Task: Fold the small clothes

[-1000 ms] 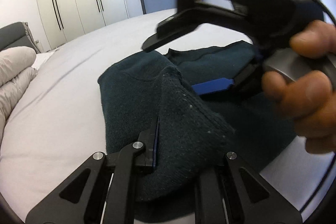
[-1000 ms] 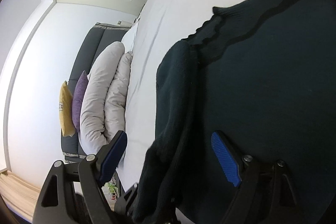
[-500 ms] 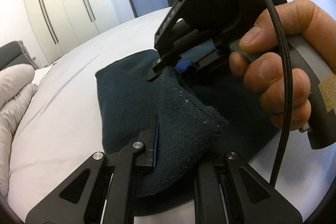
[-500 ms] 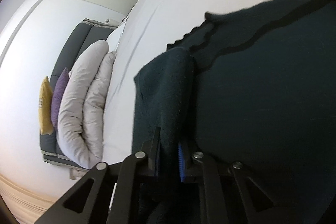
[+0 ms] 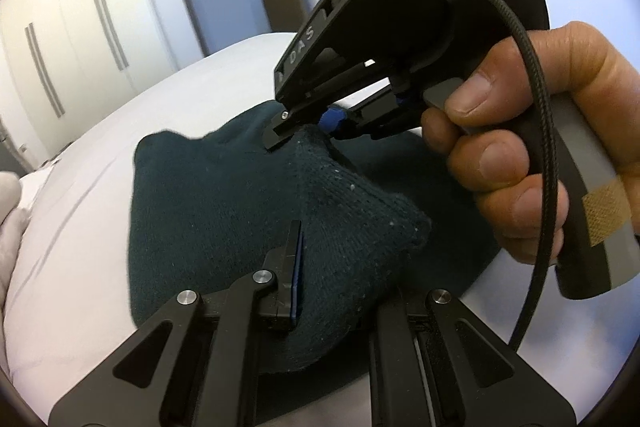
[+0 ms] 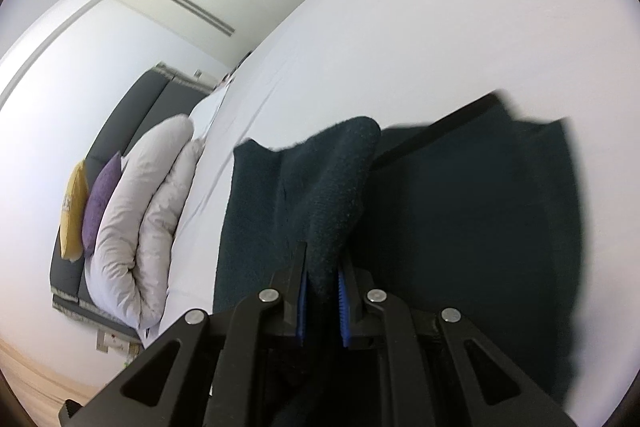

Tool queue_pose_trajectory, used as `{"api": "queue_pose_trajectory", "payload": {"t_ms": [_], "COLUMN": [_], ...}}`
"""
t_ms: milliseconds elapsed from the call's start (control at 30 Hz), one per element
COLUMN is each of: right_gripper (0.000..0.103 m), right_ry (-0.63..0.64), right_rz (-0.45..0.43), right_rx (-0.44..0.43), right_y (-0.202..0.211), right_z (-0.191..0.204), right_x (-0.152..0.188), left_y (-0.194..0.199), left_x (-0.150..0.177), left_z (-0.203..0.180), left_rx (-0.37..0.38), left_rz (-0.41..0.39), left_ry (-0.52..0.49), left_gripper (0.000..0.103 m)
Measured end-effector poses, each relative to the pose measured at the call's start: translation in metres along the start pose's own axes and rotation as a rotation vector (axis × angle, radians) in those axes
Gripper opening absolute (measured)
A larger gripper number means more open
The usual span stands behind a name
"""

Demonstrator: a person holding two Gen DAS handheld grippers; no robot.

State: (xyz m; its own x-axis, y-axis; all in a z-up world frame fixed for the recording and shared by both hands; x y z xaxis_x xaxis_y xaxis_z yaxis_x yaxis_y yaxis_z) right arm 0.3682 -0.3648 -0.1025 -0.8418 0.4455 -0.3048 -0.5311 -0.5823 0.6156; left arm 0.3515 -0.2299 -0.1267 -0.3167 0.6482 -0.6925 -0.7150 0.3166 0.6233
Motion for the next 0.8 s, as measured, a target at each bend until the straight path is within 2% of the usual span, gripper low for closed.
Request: {"api": "queue_pose_trajectory", "payload": {"t_ms": [100, 267, 500, 567, 700, 800], "right_gripper": [0.013, 0.013, 0.013, 0.013, 0.013, 0.013], "right_ry": [0.005, 0.015, -0.029, -0.041, -0.073, -0.066], "right_rz": [-0.029, -0.062, -0.057, -0.058, -0.070, -0.076], "right_rx": [0.025, 0.057, 0.088, 0.094, 0.101, 0.118], "right_y": [0.022, 0.047, 0.050, 0.047, 0.047, 0.050], "right_z": [-0.015, -0.033, -0.061, -0.066, -0.074, -0.077], "right_x": [-0.013, -0.028, -0.031, -0.028, -0.029, -0.032], "left_y": [-0.007, -0.022, -0.053, -0.052, -0.056, -0.053], "left_x": [-0.014, -0.021, -0.001, 0.005, -0.003, 0.007], "left_z": [-0.015, -0.019, 0.003, 0.007, 0.008, 0.015], "left_rx": [0.032, 0.060, 0.074, 0.079, 0.087, 0.104], "left_rz": [-0.008, -0.014, 0.009, 0.020, 0.021, 0.013], "left_ry": [-0.011, -0.007, -0.003, 0.016, 0.037, 0.044], "left_gripper": [0.009, 0.009, 0.009, 0.009, 0.009, 0.009]}}
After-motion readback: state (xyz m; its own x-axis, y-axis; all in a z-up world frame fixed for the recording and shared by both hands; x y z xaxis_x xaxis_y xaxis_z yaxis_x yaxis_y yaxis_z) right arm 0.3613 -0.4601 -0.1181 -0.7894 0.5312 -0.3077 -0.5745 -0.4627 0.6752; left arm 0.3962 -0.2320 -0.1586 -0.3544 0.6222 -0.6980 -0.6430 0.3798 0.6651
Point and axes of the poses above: each gripper's, at about its wrist camera, not at the fingertips, and y roughly against the way its jaws point, z to its left, x to its underside, the point moved 7 cm from there along -y, roughly the way its jaws point, and after that the axes turned 12 degrees about -y, right-handed, at the moved point
